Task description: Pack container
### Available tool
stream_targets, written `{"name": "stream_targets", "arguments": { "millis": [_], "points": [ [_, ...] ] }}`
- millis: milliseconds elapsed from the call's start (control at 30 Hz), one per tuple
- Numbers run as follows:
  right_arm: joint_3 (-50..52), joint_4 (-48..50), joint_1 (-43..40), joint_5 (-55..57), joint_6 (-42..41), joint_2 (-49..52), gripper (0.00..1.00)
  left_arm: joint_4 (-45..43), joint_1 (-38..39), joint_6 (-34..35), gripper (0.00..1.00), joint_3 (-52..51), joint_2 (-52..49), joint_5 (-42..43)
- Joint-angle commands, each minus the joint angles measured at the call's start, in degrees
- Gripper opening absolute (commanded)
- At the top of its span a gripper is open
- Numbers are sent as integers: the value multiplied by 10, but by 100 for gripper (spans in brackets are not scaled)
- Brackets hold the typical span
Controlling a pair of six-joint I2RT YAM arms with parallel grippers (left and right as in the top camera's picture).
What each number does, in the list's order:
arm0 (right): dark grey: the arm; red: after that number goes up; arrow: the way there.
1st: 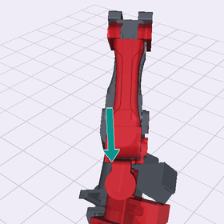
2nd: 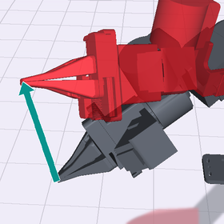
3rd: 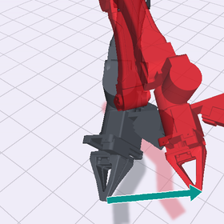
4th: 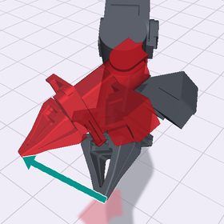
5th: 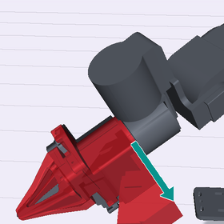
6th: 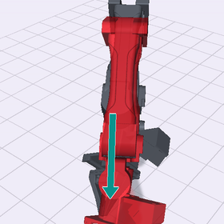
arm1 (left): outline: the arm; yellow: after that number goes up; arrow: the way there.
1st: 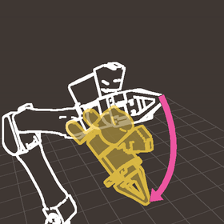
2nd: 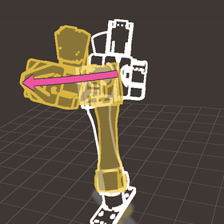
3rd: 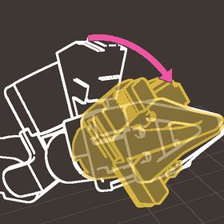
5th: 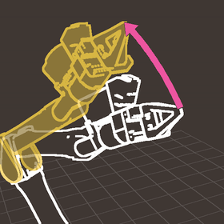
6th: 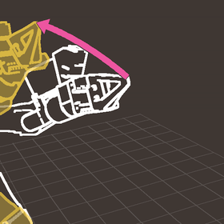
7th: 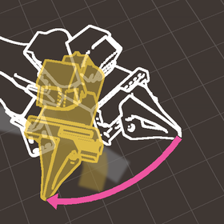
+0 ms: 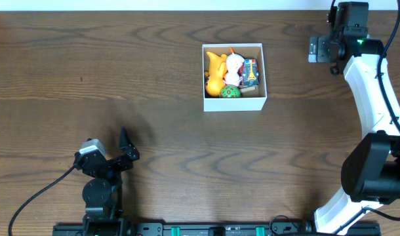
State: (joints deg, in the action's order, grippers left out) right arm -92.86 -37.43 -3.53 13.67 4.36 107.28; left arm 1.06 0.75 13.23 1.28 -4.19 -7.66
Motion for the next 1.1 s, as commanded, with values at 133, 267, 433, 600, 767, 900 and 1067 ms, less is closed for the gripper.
{"name": "stream_targets", "arguments": {
  "millis": [133,267,433,600,767,900,1067],
  "points": [
    [-2,-7,-2,-66,-7,-107,99,24,-3,-10,98,-10,-2,-5],
    [5,-27,1,-66,-7,-181,99,24,-3,-10,98,-10,-2,-5],
    [19,-21,21,-66,-7,-282,99,24,-3,-10,98,-10,-2,-5],
    [55,-16,55,-66,-7,-392,99,24,-3,-10,98,-10,-2,-5],
    [141,-13,76,-66,-7,-518,99,24,-3,-10,98,-10,-2,-5],
    [244,35,76,-66,-7,-633,99,24,-3,-10,98,-10,-2,-5],
    [377,112,76,-80,-7,-756,99,24,-3,-10,98,-10,-2,-5]
  ]
}}
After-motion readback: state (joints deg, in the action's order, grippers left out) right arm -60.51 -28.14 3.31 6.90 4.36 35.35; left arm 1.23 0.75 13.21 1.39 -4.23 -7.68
